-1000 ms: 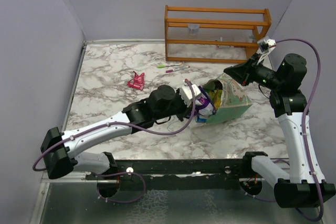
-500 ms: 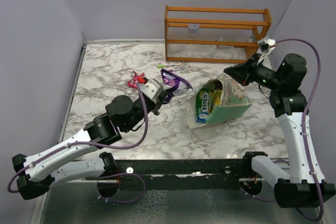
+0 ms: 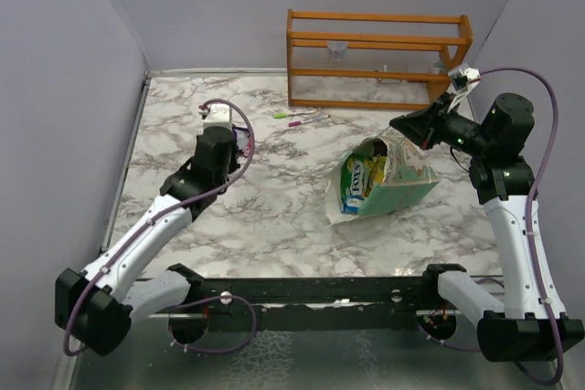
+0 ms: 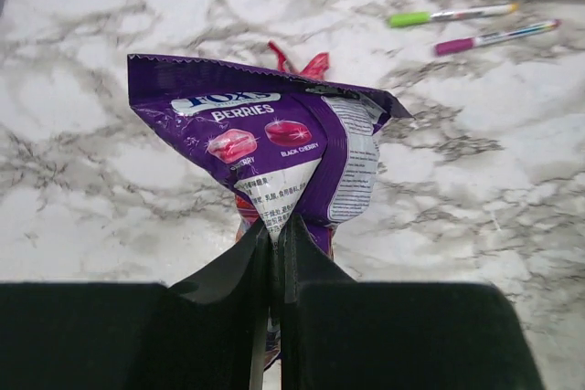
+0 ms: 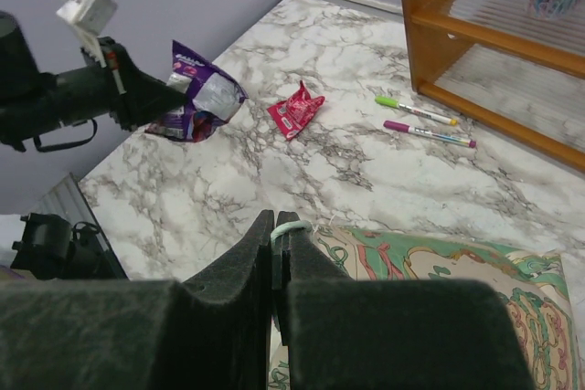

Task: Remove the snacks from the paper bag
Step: Place the snack at the center of the board.

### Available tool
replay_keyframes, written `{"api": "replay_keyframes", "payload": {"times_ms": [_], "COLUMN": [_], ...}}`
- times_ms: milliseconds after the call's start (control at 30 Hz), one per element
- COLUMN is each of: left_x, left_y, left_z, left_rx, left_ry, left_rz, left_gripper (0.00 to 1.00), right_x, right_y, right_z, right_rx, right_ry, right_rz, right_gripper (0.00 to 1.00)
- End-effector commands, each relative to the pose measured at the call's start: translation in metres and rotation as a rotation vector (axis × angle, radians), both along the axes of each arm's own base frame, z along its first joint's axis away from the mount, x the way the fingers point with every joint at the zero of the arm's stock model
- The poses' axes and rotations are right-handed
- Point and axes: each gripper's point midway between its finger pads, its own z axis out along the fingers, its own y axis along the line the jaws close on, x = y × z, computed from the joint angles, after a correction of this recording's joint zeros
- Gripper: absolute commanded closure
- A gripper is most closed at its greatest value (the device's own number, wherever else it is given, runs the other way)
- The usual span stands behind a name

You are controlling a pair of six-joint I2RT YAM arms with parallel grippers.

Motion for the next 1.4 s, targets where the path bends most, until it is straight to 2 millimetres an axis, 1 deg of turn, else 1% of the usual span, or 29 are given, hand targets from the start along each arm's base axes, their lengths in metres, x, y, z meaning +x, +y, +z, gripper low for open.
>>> {"api": "replay_keyframes", "payload": {"times_ms": [0, 67, 167, 233, 333, 433, 533, 600, 633, 667, 700, 767, 833, 1000, 1133, 1167, 1267, 1367], "left_x": [0.023, 0.037, 0.056, 0.068, 0.086, 0.107, 0.127, 0.142, 0.146, 0.146, 0.145, 0.143, 0.141, 0.144, 0.145, 0.144, 0.145, 0.144], "left_y": [0.028, 0.05, 0.077, 0.09, 0.099, 0.102, 0.108, 0.106, 0.109, 0.117, 0.129, 0.138, 0.136, 0.105, 0.103, 0.102, 0.104, 0.104], "left_z": [-0.012, -0.013, -0.013, -0.016, -0.02, -0.028, -0.033, -0.031, -0.038, -0.043, -0.049, -0.063, -0.077, -0.103, -0.117, -0.12, -0.121, -0.122], "left_rx": [-0.134, -0.186, -0.31, -0.415, -0.521, -0.543, -0.521, -0.481, -0.464, -0.46, -0.464, -0.497, -0.557, -0.701, -0.723, -0.724, -0.722, -0.725], "left_ry": [0.144, 0.174, 0.168, 0.153, 0.138, 0.181, 0.219, 0.206, 0.227, 0.255, 0.277, 0.316, 0.354, 0.441, 0.483, 0.489, 0.483, 0.491], "left_rz": [0.075, 0.141, 0.258, 0.348, 0.423, 0.439, 0.428, 0.331, 0.292, 0.291, 0.302, 0.263, 0.227, 0.08, 0.076, 0.08, 0.087, 0.097], "left_gripper": [1.0, 1.0, 1.0, 1.0, 1.0, 1.0, 1.0, 1.0, 1.0, 1.0, 1.0, 1.0, 1.0, 1.0, 1.0, 0.98, 0.89, 0.71], "right_x": [0.002, 0.001, 0.001, 0.001, 0.001, 0.001, 0.001, 0.001, 0.001, 0.002, 0.002, 0.002, 0.003, 0.003, 0.002, 0.001, 0.0, -0.001], "right_y": [-0.001, -0.001, -0.001, 0.0, 0.0, -0.001, -0.002, -0.002, -0.002, -0.002, -0.002, -0.002, -0.002, -0.001, -0.001, -0.001, -0.001, 0.0], "right_z": [0.01, 0.01, 0.009, 0.007, 0.006, 0.007, 0.006, 0.006, 0.006, 0.006, 0.006, 0.006, 0.007, 0.007, 0.007, 0.007, 0.01, 0.011], "right_rx": [-0.004, -0.005, 0.0, 0.004, 0.003, -0.005, -0.01, -0.01, -0.01, -0.01, -0.01, -0.009, -0.007, -0.008, -0.005, -0.004, -0.004, -0.003], "right_ry": [-0.049, -0.049, -0.048, -0.046, -0.043, -0.046, -0.046, -0.047, -0.047, -0.048, -0.046, -0.043, -0.045, -0.043, -0.044, -0.044, -0.049, -0.052], "right_rz": [-0.008, -0.009, -0.008, -0.002, 0.0, -0.008, -0.019, -0.019, -0.019, -0.019, -0.017, -0.016, -0.013, -0.01, -0.009, -0.007, -0.006, -0.004], "right_gripper": [0.97, 0.97, 0.97, 0.97, 0.97, 0.97, 0.97, 0.97, 0.97, 0.97, 0.97, 0.97, 0.97, 0.97, 0.97, 0.97, 0.97, 0.97]}}
